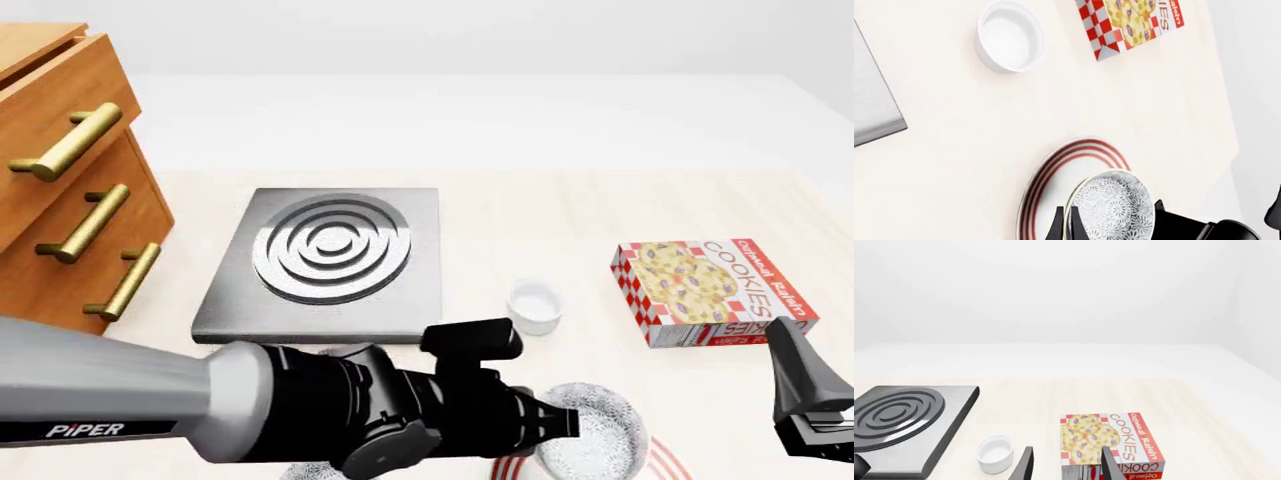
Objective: Pick the akita bowl on the wooden cabinet and place it on the plate.
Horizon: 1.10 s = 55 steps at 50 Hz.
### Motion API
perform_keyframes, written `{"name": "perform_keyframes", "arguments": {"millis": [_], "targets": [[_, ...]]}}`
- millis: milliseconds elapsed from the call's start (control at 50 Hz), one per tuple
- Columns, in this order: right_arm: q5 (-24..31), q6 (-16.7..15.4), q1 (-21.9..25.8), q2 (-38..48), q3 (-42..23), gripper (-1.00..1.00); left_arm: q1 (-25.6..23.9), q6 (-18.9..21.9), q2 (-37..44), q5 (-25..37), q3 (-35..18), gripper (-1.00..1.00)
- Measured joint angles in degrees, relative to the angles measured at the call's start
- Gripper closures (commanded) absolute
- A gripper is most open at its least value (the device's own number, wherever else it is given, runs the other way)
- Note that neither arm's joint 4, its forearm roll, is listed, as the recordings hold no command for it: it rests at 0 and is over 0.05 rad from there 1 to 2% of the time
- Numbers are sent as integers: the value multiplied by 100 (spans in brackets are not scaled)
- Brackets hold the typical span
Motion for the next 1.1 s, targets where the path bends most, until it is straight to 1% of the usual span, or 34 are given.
{"name": "perform_keyframes", "arguments": {"millis": [1100], "targets": [[0, 0, 0, 0, 0, -100, -210, -218, 436, -267, -50, 100]]}}
